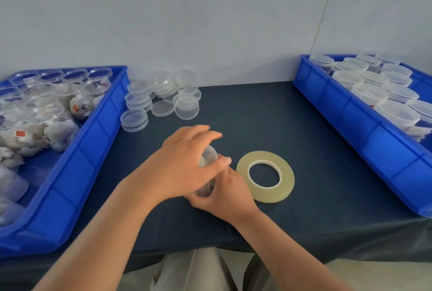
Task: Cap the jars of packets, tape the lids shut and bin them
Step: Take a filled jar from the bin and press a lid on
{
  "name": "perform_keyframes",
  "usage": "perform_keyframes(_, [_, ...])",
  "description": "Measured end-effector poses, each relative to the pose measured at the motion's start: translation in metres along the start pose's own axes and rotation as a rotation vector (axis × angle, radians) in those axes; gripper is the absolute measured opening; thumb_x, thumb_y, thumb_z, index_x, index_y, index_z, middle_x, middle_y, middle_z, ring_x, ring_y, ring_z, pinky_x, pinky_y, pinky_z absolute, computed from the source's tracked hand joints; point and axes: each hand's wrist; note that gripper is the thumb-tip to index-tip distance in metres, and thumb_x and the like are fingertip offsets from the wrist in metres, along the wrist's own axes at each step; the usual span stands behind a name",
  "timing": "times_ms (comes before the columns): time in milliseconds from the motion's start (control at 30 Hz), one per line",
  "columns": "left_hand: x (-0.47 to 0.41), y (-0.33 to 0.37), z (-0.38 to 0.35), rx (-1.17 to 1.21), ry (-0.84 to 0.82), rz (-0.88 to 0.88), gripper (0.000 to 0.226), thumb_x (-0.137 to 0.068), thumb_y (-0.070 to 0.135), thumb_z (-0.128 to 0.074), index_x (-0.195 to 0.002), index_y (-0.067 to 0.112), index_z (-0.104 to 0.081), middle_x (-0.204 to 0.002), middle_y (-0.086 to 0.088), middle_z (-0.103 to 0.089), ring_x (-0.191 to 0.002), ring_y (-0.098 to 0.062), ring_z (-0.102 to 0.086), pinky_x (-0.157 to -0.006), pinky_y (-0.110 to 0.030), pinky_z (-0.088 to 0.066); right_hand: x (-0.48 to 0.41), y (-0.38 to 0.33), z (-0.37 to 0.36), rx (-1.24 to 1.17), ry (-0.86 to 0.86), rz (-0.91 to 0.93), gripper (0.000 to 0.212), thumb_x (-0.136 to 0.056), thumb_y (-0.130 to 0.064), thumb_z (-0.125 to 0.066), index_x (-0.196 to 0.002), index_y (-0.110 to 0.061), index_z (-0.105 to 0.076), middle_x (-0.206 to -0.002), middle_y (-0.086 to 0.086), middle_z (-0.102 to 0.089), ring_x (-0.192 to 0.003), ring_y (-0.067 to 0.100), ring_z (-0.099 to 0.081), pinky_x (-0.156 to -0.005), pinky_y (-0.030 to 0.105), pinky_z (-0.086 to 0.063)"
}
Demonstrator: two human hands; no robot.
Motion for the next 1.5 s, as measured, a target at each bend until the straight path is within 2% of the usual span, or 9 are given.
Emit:
perform_keyframes(100, [0.003,0.022,-0.014,-0.064,0.017,0.315,0.091,-0.088,0.083,-0.019,-0.149,0.022,-0.046,-0.14,-0.006,-0.053,-0.128,-0.03,-0.049,-0.103,-0.047,-0.046,-0.003,-0.003,0.002,0.039,-0.06,0.001,0.075,-0.079,-0.065,-0.067,-0.138,-0.021,-0.053,-0.099,-0.02,-0.058,-0.08,0.006,-0.06,-0.061,0.014,-0.04])
perform_keyframes(200, [-0.006,0.041,-0.037,-0.134,0.128,0.418,0.083,-0.093,0.083,-0.019,-0.133,0.021,-0.056,-0.123,-0.007,-0.056,-0.113,-0.031,-0.052,-0.085,-0.046,-0.045,-0.003,-0.004,0.005,0.125,-0.042,0.07,0.044,-0.089,-0.049,-0.06,-0.119,-0.017,-0.065,-0.092,-0.01,-0.062,-0.074,0.01,-0.059,-0.057,0.024,-0.044])
perform_keyframes(267, [-0.01,0.044,-0.049,-0.288,0.258,0.38,0.074,-0.094,0.083,-0.021,-0.112,0.026,-0.063,-0.108,0.0,-0.059,-0.101,-0.027,-0.055,-0.079,-0.042,-0.043,-0.003,-0.005,0.006,0.105,-0.043,0.041,0.03,-0.09,-0.037,-0.067,-0.114,-0.019,-0.062,-0.096,-0.007,-0.061,-0.074,0.015,-0.062,-0.057,0.034,-0.052])
perform_keyframes(400, [-0.012,0.02,-0.054,-0.208,0.413,0.124,0.05,-0.091,0.079,-0.042,-0.087,0.036,-0.067,-0.091,0.015,-0.062,-0.086,-0.011,-0.058,-0.07,-0.032,-0.047,-0.002,-0.002,0.002,0.135,-0.01,0.08,0.049,-0.087,-0.048,-0.066,-0.123,-0.015,-0.062,-0.104,-0.001,-0.067,-0.076,0.021,-0.067,-0.059,0.037,-0.054])
perform_keyframes(667, [-0.011,-0.021,-0.031,-0.006,0.24,-0.28,0.011,-0.091,0.045,-0.067,-0.097,0.046,-0.076,-0.114,0.029,-0.068,-0.115,0.003,-0.059,-0.09,-0.029,-0.053,-0.002,-0.004,-0.005,0.086,0.078,0.039,0.062,-0.076,-0.059,-0.063,-0.116,-0.011,-0.063,-0.089,-0.008,-0.064,-0.065,0.01,-0.06,-0.056,0.019,-0.035])
perform_keyframes(900, [0.01,0.002,-0.034,-0.155,0.171,0.072,0.077,-0.09,0.083,-0.031,-0.155,0.043,-0.043,-0.166,0.012,-0.036,-0.152,-0.015,-0.033,-0.12,-0.041,-0.037,-0.004,-0.001,-0.004,0.024,-0.041,0.1,0.078,-0.08,-0.061,-0.068,-0.146,-0.028,-0.045,-0.129,-0.017,-0.048,-0.104,0.003,-0.057,-0.07,0.001,-0.035])
perform_keyframes(1133, [-0.005,0.021,-0.054,0.001,0.353,0.428,0.07,-0.091,0.077,-0.049,-0.141,0.029,-0.058,-0.133,0.002,-0.059,-0.116,-0.023,-0.059,-0.08,-0.033,-0.043,-0.002,-0.002,-0.003,0.057,-0.056,0.124,0.06,-0.085,-0.064,-0.053,-0.128,-0.022,-0.057,-0.1,-0.014,-0.057,-0.084,0.004,-0.049,-0.068,0.011,-0.036])
perform_keyframes(1300, [-0.005,0.016,-0.056,-0.005,0.44,0.283,0.047,-0.087,0.063,-0.055,-0.117,0.031,-0.069,-0.111,0.01,-0.066,-0.092,-0.015,-0.06,-0.074,-0.029,-0.04,-0.004,-0.003,0.003,0.122,-0.141,0.021,0.084,-0.076,-0.075,-0.04,-0.131,-0.014,-0.054,-0.104,-0.001,-0.06,-0.083,0.018,-0.062,-0.073,0.033,-0.053])
perform_keyframes(1500, [-0.009,0.001,-0.045,0.059,0.384,0.082,0.044,-0.083,0.058,-0.055,-0.112,0.029,-0.073,-0.108,0.015,-0.069,-0.094,-0.01,-0.064,-0.078,-0.028,-0.05,-0.006,-0.004,-0.002,0.132,0.002,0.044,0.072,-0.078,-0.059,-0.066,-0.124,-0.004,-0.062,-0.097,0.004,-0.055,-0.062,0.023,-0.059,-0.053,0.038,-0.053])
Point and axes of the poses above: each hand's wrist, its own x-axis away from the middle knuckle, its own z-axis out of the back of the hand, y = z × x
